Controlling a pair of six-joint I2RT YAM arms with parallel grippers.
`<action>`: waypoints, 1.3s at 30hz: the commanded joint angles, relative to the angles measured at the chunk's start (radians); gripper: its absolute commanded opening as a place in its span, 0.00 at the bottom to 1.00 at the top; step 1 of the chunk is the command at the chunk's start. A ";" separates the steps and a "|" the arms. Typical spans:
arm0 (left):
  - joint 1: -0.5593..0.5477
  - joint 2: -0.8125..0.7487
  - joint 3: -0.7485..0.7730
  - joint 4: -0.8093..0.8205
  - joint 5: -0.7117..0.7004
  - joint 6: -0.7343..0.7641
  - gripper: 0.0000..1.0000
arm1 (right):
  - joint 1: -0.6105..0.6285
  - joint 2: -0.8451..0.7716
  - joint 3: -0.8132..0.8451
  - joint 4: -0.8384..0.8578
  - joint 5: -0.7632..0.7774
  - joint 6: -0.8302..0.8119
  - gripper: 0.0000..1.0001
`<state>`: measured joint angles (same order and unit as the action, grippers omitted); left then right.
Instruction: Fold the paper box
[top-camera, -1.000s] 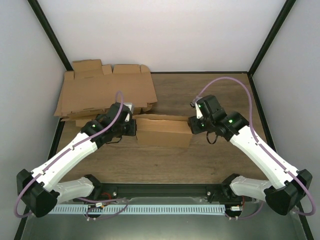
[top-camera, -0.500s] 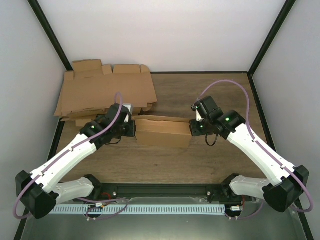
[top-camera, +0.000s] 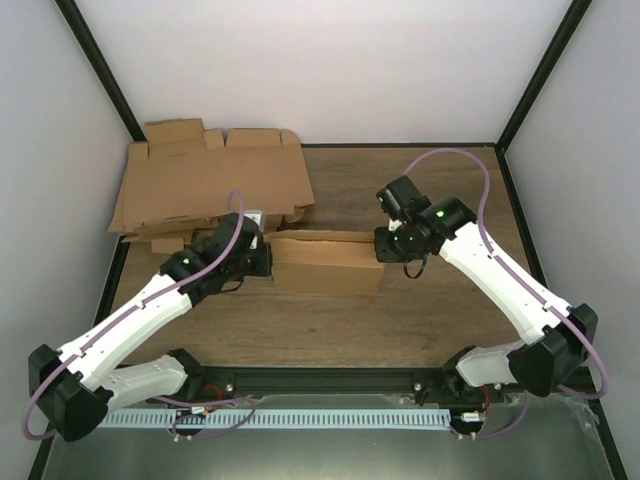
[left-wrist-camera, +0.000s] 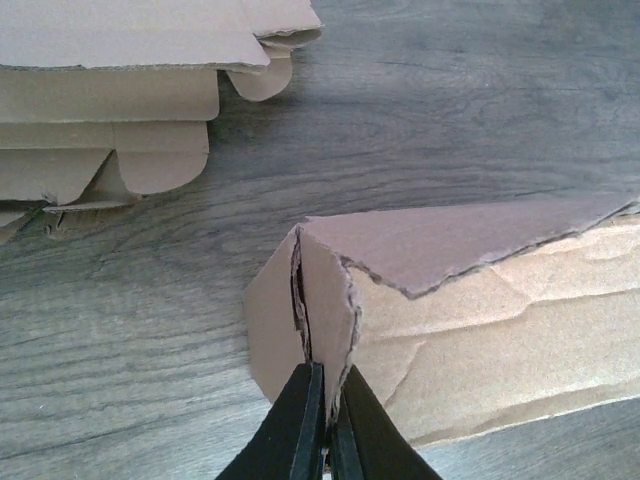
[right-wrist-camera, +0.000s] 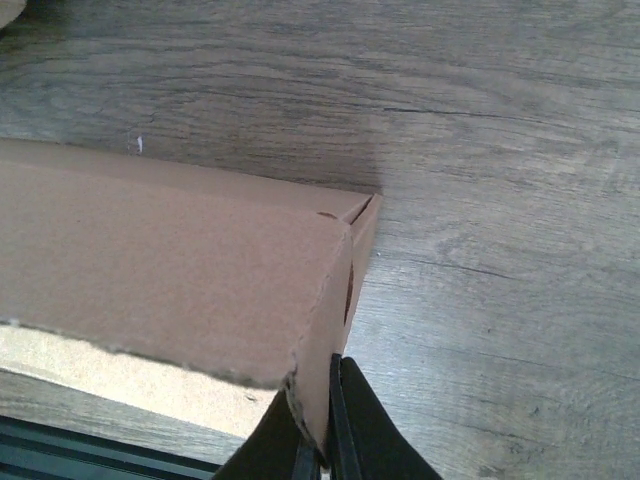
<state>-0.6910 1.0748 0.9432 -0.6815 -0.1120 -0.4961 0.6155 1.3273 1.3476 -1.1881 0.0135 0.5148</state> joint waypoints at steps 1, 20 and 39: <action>-0.025 -0.004 -0.016 0.028 0.010 -0.029 0.04 | 0.009 0.045 0.042 -0.079 -0.036 0.061 0.01; -0.104 0.027 0.019 -0.004 -0.103 -0.031 0.04 | 0.007 0.101 0.211 -0.111 -0.194 0.063 0.03; -0.173 0.072 0.052 -0.034 -0.206 -0.042 0.04 | -0.048 0.094 0.191 -0.114 -0.264 0.036 0.02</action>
<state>-0.8410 1.1233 0.9756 -0.7361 -0.3752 -0.5255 0.5575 1.4414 1.5288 -1.3609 -0.1631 0.5602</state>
